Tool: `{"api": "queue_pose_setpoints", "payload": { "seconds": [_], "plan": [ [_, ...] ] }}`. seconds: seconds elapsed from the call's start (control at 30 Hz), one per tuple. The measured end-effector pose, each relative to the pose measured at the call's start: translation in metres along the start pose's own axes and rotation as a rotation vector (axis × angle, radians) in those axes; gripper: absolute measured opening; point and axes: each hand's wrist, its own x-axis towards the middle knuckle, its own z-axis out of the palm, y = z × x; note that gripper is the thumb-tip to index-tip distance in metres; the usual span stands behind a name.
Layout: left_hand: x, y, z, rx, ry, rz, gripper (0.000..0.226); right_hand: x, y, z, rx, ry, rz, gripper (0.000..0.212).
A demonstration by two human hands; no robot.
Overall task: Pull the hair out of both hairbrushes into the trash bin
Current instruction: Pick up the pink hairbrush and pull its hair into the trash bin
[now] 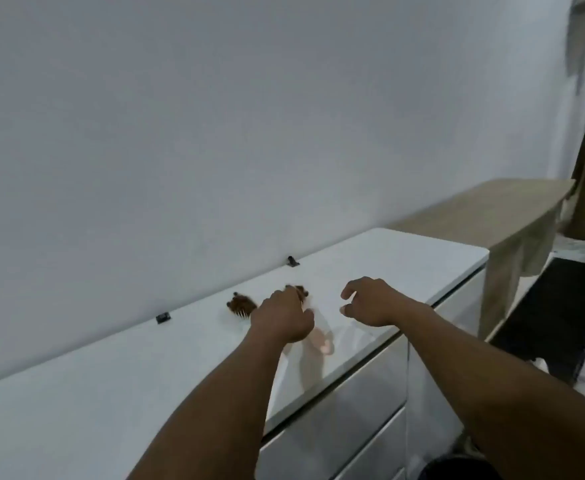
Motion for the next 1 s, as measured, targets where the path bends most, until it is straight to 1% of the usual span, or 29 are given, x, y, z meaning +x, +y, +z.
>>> {"api": "queue_pose_setpoints", "payload": {
  "seconds": [0.13, 0.27, 0.33, 0.4, 0.43, 0.5, 0.6, 0.63, 0.67, 0.77, 0.8, 0.9, 0.93, 1.0],
  "plan": [
    [-0.007, 0.006, 0.004, 0.067, -0.022, -0.083, 0.068, -0.004, -0.002, -0.012, -0.033, -0.009, 0.033, 0.041],
    [0.006, 0.009, 0.005, 0.074, 0.025, -0.149, 0.075, 0.019, -0.010, -0.017, 0.002, 0.005, 0.010, 0.038],
    [0.009, 0.008, 0.008, 0.078, -0.002, -0.165, 0.075, 0.034, -0.009, -0.011, 0.002, -0.013, 0.004, 0.037],
    [0.016, 0.005, 0.013, 0.085, -0.066, -0.181, 0.076, 0.048, -0.007, -0.007, 0.011, -0.021, 0.009, 0.037],
    [0.020, 0.003, 0.015, 0.083, -0.097, -0.191, 0.075, 0.055, -0.005, -0.004, 0.017, -0.029, 0.013, 0.036],
    [0.026, -0.002, 0.021, 0.063, -0.142, -0.197, 0.065, 0.067, 0.000, 0.003, 0.032, -0.042, 0.026, 0.036],
    [0.030, -0.010, 0.028, 0.014, -0.130, -0.176, 0.048, 0.080, 0.001, 0.014, 0.065, -0.054, 0.056, 0.039],
    [0.031, -0.014, 0.029, -0.016, -0.113, -0.168, 0.043, 0.083, 0.000, 0.017, 0.108, -0.047, 0.070, 0.040],
    [0.031, -0.018, 0.030, -0.051, -0.100, -0.160, 0.039, 0.085, -0.002, 0.018, 0.215, -0.038, 0.094, 0.043],
    [0.030, -0.022, 0.031, -0.133, -0.043, -0.105, 0.033, 0.079, -0.011, 0.015, 0.723, -0.051, 0.244, 0.052],
    [0.029, -0.021, 0.030, -0.164, -0.014, -0.078, 0.033, 0.076, -0.013, 0.011, 0.828, -0.055, 0.275, 0.054],
    [0.021, -0.007, 0.021, -0.266, 0.051, 0.013, 0.028, 0.064, -0.014, -0.002, 0.969, -0.024, 0.276, 0.061],
    [0.017, -0.001, 0.018, -0.275, 0.061, 0.049, 0.027, 0.058, -0.015, -0.009, 1.009, -0.001, 0.259, 0.060],
    [0.008, 0.012, 0.011, -0.259, 0.084, 0.110, 0.027, 0.042, -0.018, -0.024, 1.048, 0.060, 0.209, 0.045]
  ]
}}
